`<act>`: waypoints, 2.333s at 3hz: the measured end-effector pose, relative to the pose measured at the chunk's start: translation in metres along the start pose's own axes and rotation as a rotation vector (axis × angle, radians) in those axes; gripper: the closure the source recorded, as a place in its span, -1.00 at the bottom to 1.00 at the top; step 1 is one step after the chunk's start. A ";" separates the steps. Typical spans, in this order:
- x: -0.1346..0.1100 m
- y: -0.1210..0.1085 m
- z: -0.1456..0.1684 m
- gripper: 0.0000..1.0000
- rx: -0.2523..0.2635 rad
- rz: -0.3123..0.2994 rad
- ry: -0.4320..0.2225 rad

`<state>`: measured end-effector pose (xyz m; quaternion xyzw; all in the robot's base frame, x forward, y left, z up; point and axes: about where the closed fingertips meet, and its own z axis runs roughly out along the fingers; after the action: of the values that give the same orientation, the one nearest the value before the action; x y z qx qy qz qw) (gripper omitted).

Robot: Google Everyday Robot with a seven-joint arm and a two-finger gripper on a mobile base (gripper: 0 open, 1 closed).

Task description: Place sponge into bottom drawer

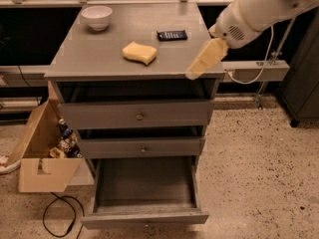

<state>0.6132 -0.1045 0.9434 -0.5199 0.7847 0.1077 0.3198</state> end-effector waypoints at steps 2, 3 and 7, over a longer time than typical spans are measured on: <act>-0.033 -0.038 0.091 -1.00 -0.023 0.141 -0.095; -0.048 -0.052 0.123 -1.00 0.007 0.177 -0.113; -0.087 -0.080 0.217 -1.00 0.065 0.199 -0.055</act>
Offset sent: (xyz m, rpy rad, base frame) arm 0.1270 0.0837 -0.0616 0.2139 0.0431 -0.1503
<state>0.7909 0.0348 0.8423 -0.4257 0.8265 0.1278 0.3455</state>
